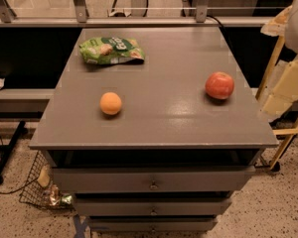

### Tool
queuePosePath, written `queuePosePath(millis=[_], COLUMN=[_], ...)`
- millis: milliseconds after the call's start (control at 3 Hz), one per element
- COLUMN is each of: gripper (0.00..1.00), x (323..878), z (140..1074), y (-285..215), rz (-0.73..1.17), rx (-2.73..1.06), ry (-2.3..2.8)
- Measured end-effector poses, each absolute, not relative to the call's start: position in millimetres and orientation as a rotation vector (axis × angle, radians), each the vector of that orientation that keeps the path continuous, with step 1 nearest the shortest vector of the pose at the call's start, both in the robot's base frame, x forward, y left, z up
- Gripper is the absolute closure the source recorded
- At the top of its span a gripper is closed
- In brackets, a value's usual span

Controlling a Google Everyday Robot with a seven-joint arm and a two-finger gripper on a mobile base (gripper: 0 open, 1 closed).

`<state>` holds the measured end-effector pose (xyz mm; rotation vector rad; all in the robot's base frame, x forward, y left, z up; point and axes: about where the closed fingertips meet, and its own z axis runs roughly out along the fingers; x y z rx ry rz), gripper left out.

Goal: Move orange near green rice chip bag

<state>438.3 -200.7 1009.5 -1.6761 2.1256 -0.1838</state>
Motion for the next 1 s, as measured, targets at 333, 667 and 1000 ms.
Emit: queuePosePath(millis=[333, 667, 1000], gripper=[0.0, 0.0, 0.0], x=[461.7, 495.9, 521.5], z=[1002.2, 986.1, 963.0], y=[-162.8, -92.2, -23.2], rz=[-0.056, 0.159, 0.342], rx=[-1.737, -1.799, -1.741], ry=[2.012, 1.851, 1.774])
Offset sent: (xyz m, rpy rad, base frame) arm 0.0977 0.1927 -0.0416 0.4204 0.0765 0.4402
